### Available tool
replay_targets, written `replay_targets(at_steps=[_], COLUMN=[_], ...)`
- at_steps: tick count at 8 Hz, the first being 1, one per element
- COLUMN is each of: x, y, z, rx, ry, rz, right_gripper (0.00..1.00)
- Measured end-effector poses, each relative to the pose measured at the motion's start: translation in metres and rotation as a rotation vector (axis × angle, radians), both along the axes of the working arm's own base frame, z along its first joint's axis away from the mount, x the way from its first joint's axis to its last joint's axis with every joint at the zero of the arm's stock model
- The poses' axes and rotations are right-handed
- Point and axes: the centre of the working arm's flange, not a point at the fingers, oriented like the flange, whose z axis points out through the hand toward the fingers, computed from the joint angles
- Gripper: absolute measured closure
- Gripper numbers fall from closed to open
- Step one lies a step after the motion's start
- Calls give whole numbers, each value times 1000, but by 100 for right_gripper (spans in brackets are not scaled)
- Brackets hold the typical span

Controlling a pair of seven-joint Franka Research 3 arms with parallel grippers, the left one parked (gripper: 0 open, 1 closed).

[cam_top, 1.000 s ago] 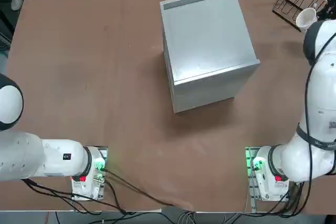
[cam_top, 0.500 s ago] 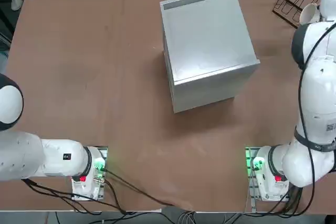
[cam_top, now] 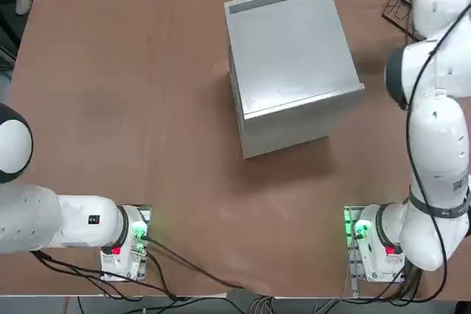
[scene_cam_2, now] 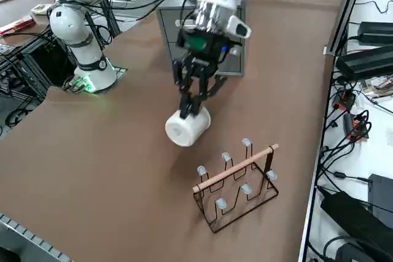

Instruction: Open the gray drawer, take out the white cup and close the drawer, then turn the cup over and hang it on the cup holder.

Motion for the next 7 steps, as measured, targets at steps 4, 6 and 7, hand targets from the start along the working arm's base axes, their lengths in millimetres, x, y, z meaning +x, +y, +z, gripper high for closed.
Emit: replay_targets(at_steps=[4, 6, 7], x=[19, 23, 25], y=[91, 95, 100], z=[-54, -87, -103], rx=[-419, -577, -644], ry=[-29, -34, -50], rz=[9, 14, 24], right_gripper=[81, 81, 81])
